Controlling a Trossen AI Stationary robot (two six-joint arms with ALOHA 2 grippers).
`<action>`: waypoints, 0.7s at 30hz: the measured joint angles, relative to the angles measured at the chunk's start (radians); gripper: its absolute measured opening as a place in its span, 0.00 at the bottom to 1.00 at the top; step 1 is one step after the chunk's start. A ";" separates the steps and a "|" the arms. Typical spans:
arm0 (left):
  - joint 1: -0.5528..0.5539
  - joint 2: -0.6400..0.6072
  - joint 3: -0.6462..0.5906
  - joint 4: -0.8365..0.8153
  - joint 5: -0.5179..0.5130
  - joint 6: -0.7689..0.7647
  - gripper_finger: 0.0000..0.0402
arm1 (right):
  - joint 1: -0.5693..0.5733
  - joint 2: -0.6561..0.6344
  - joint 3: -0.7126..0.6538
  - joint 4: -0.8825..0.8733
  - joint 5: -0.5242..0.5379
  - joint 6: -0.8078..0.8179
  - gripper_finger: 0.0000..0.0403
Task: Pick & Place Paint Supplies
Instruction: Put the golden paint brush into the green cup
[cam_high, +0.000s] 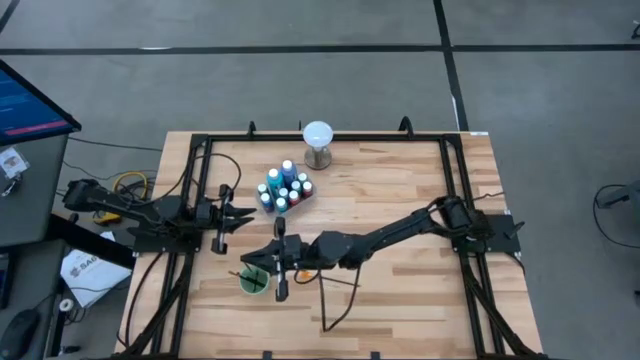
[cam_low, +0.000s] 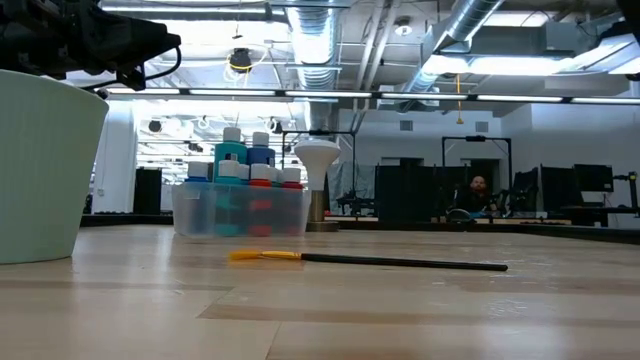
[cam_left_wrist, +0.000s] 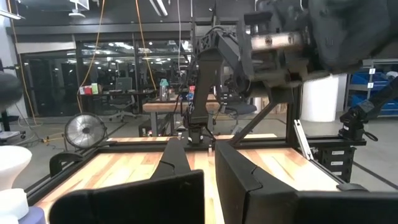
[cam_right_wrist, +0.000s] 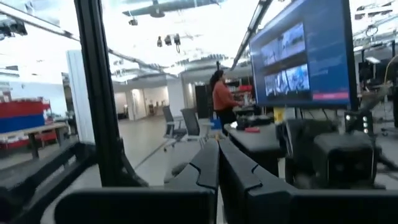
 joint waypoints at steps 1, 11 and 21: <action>0.000 0.000 0.000 0.000 0.000 0.000 0.00 | -0.001 0.003 -0.001 -0.005 -0.001 0.000 0.00; 0.000 0.002 0.000 0.002 0.000 0.000 0.00 | -0.028 0.067 0.000 0.003 -0.028 0.035 0.00; 0.000 0.006 0.000 0.007 0.000 0.000 0.00 | -0.032 0.110 0.000 0.029 -0.054 0.068 0.00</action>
